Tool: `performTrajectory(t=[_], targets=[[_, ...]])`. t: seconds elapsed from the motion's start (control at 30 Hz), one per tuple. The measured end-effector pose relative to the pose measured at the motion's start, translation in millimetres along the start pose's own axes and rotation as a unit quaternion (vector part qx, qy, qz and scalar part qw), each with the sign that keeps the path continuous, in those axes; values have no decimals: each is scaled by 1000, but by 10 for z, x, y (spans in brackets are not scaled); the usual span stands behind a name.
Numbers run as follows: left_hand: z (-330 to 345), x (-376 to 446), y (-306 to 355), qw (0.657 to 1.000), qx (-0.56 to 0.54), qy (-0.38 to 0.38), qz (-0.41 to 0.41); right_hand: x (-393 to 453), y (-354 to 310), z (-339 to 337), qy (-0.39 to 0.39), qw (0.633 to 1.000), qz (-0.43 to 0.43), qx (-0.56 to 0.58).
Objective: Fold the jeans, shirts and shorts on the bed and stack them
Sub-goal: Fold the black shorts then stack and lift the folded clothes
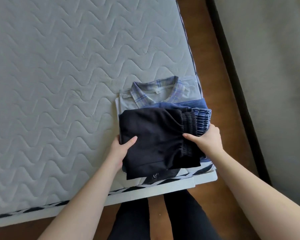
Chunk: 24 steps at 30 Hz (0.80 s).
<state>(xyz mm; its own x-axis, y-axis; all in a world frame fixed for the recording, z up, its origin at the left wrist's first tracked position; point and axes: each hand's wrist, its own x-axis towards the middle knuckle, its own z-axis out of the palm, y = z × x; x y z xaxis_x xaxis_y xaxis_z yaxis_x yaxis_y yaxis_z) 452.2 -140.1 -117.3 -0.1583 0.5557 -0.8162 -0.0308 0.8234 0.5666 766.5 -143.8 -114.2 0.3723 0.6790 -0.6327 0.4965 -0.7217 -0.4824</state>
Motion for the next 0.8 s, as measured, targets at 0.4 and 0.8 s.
performTrajectory(t=[0.4, 0.8], targets=[[18, -236, 52, 995, 52, -17, 88, -20, -2, -30, -7, 998, -69, 14], [-60, 39, 1475, 981, -2, -64, 183, 511, -1123, -571, 40, 986, -146, 76]])
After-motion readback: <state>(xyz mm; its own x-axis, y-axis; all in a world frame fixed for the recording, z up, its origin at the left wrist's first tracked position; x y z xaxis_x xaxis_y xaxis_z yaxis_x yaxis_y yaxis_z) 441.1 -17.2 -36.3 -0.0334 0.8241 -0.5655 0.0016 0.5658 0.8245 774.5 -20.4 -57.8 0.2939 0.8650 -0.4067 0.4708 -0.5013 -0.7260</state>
